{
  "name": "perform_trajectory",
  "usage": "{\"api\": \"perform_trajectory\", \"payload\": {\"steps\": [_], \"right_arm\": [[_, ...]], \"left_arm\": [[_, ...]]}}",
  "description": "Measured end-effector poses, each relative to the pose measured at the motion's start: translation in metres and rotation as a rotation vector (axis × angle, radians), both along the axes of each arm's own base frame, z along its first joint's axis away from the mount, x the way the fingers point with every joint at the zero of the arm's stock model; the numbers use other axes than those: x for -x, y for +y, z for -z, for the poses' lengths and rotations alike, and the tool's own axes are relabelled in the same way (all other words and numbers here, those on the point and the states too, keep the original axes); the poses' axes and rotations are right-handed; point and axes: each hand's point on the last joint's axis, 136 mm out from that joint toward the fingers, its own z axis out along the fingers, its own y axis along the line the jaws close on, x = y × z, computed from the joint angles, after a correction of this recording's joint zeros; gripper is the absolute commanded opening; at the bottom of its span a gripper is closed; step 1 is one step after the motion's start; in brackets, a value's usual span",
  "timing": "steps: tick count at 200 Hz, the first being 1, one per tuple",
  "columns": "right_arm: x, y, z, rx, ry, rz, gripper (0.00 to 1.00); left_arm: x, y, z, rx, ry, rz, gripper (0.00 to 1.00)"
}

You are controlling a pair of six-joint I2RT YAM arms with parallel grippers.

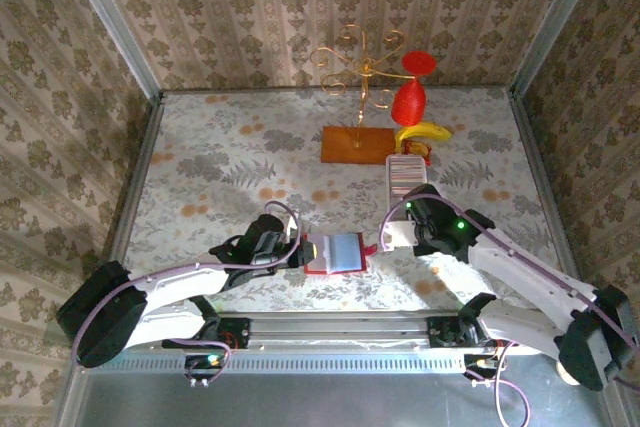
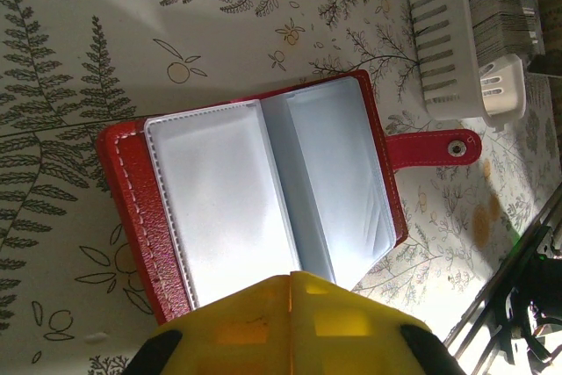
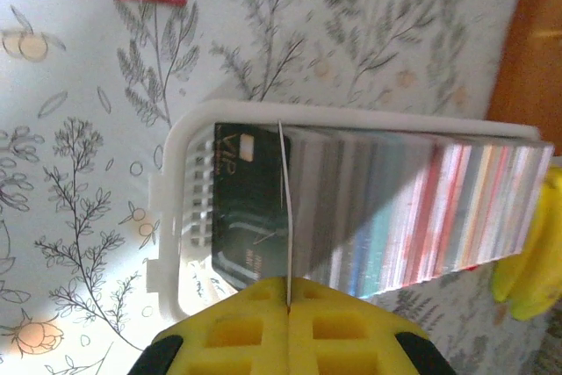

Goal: Put the credit cards into the card holder

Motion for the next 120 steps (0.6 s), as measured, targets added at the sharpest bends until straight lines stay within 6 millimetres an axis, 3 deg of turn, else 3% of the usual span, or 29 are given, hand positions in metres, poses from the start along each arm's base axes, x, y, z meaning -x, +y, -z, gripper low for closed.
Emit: {"api": "perform_trajectory", "payload": {"steps": [62, 120], "right_arm": [[0.019, 0.022, -0.04, -0.199, -0.03, 0.078, 0.0], [0.005, 0.055, -0.105, -0.776, 0.034, 0.537, 0.0]], "left_arm": [[0.001, 0.001, -0.006, 0.012, -0.003, -0.004, 0.08], [0.003, 0.005, -0.01, 0.005, 0.012, -0.019, 0.08]]}}
